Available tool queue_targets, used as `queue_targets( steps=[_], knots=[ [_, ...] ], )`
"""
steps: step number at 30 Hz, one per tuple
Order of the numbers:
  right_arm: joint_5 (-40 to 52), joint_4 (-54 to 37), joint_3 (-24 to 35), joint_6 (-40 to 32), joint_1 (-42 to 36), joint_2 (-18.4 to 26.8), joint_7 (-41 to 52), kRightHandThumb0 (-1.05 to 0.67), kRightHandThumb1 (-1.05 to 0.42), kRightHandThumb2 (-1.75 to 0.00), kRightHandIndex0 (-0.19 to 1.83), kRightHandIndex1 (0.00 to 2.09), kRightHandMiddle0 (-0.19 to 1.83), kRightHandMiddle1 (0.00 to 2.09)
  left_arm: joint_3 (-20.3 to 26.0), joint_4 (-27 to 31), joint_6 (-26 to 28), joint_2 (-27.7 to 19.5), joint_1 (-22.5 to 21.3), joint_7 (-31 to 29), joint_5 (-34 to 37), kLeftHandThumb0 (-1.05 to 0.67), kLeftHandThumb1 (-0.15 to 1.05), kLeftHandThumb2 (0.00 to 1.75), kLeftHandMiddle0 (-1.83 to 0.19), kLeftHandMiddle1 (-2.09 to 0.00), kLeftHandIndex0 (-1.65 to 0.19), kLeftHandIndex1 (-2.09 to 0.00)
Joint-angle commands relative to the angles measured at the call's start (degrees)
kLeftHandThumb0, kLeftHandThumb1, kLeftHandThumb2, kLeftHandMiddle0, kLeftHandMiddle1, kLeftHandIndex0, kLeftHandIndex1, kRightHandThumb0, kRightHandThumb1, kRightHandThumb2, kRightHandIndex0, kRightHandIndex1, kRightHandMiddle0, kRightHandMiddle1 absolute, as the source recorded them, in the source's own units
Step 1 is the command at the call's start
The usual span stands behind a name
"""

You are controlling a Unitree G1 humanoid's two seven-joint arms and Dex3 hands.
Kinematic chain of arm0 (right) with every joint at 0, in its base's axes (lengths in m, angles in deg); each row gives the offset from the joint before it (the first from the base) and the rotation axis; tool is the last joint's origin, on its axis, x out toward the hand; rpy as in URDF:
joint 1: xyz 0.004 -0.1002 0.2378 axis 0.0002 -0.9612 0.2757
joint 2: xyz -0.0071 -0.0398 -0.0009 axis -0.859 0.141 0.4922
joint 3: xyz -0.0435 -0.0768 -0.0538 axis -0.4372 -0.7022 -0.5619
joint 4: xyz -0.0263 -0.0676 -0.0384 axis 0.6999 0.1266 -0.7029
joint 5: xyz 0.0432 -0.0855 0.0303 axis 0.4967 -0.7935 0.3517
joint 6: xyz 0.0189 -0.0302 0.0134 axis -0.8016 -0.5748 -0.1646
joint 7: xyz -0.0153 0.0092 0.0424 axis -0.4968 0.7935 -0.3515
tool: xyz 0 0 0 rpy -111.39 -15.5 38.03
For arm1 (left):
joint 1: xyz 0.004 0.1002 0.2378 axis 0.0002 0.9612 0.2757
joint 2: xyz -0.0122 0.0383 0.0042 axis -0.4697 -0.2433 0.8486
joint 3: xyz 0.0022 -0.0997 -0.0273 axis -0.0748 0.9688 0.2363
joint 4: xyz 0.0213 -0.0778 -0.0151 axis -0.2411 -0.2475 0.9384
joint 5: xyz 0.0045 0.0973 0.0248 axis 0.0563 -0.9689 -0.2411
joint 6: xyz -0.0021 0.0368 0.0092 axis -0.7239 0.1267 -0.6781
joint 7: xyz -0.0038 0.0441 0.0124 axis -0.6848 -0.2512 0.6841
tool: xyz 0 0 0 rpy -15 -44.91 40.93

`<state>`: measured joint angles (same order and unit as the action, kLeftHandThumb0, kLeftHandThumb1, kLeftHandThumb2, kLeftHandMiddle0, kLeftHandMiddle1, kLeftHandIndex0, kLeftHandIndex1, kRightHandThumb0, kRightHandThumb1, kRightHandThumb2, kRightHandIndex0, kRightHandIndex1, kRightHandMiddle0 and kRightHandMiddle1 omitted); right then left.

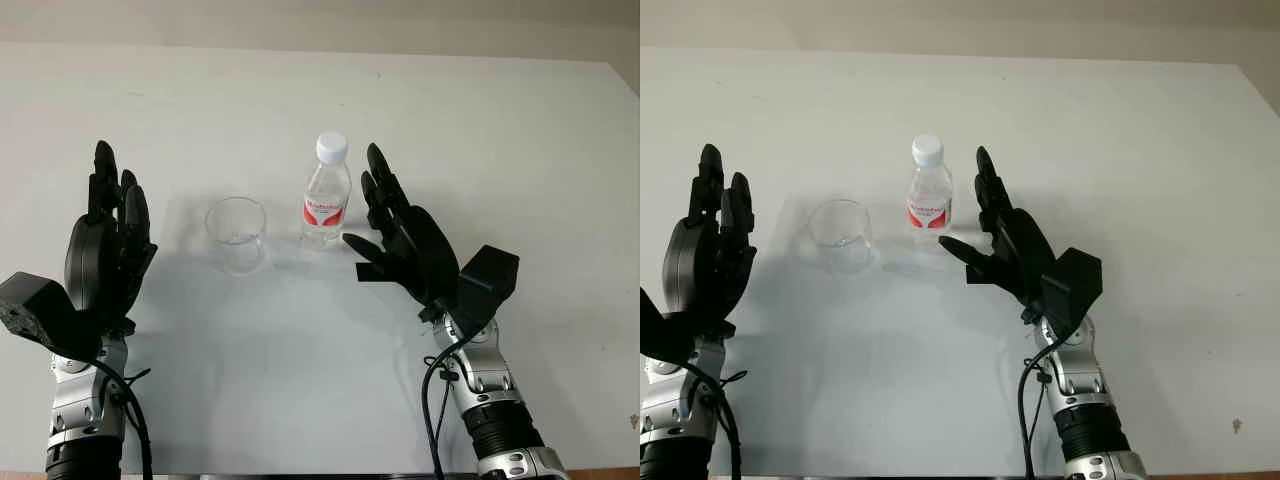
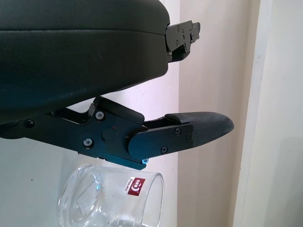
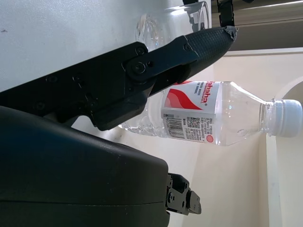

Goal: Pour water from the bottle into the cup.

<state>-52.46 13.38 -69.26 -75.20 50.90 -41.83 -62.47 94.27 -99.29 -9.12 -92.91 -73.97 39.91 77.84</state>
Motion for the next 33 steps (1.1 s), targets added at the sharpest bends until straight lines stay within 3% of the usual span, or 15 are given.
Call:
queue_targets(
  steps=[1,11,23,33],
  knots=[
    [0.4,-1.5,0.2,0.1,-0.9,0.4,0.3,-0.97,-1.0,-0.05,-0.19,0.0,-0.19,0.0,0.1,1.4,0.1,0.3,1.2,0.0,0.3,-0.76,1.05,0.56,0.19,0.0,0.19,0.0],
    [-0.2,1.7,0.3,0.2,1.7,0.9,0.8,-0.92,-0.97,-0.05,-0.19,0.0,-0.19,0.0,0.0,0.7,0.0,0.4,0.8,0.5,0.0,-0.75,1.05,0.55,0.19,0.0,0.19,0.0],
    [-0.9,13.8,0.0,0.6,16.0,-0.5,1.4,-0.92,-0.91,-0.04,-0.19,0.0,-0.19,0.0,-0.3,0.6,-0.4,1.0,0.4,0.8,0.2,-0.75,1.05,0.56,0.19,0.0,0.19,0.0],
    [-7.3,21.0,-3.1,4.8,21.2,-1.0,-1.1,-0.98,-0.92,-0.05,-0.19,0.0,-0.19,0.0,0.2,0.4,-1.5,0.7,0.5,0.9,0.2,-0.74,1.05,0.56,0.19,0.0,0.19,0.0]
  ],
)
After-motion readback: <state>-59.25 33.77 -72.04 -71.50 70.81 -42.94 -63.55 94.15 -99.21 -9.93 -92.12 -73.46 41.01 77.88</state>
